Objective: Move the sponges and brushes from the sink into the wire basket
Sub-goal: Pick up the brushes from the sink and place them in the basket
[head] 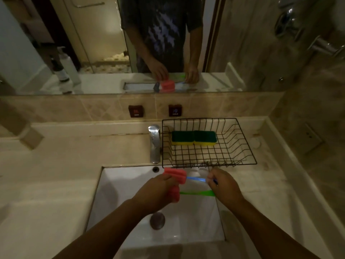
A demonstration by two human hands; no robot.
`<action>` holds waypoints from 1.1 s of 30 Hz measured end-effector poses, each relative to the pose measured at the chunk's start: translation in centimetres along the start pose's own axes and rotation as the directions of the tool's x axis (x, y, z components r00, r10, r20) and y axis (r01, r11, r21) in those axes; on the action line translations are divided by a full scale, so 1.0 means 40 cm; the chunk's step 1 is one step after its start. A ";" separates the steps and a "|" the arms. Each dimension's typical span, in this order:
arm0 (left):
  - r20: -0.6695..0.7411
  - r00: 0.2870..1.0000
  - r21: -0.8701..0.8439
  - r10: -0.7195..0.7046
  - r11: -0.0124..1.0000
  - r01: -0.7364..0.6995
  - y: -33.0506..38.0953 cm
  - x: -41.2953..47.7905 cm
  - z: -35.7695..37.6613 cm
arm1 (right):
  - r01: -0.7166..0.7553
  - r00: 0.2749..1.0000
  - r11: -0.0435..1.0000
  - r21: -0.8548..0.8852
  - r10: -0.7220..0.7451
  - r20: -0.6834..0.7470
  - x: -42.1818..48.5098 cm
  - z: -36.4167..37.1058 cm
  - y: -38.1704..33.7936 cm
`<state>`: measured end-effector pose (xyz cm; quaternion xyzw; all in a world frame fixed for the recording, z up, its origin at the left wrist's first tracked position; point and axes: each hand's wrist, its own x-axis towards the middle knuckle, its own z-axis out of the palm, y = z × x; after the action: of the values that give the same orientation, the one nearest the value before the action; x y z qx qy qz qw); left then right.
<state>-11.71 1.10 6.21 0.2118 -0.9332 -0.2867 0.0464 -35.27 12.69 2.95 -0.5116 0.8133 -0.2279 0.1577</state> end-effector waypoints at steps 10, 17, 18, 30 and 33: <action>0.005 1.000 0.001 0.021 1.000 -0.021 0.026 0.056 -0.003 | 0.031 0.999 0.994 0.106 -0.034 0.021 0.039 -0.049 0.041; -0.049 0.999 -0.008 0.021 1.000 -0.022 0.013 0.130 -0.035 | 0.046 0.999 0.993 0.111 -0.045 -0.011 0.142 -0.093 0.073; -0.050 0.998 -0.011 0.031 0.999 -0.032 0.011 0.146 -0.040 | 0.051 0.999 0.994 0.100 -0.050 -0.008 0.161 -0.099 0.076; -0.088 0.996 0.043 0.013 0.999 -0.009 -0.062 0.351 -0.028 | 0.054 0.994 0.992 0.113 -0.065 0.089 0.380 -0.092 0.152; -0.060 0.998 0.115 -0.037 0.992 0.044 -0.096 0.390 -0.007 | 0.035 0.988 0.996 0.082 -0.046 0.145 0.416 -0.080 0.166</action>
<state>-24.38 -8.48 3.79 0.2411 -0.9420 -0.2268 0.0550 -49.00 0.79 1.73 -0.5368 0.7792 -0.2249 0.2327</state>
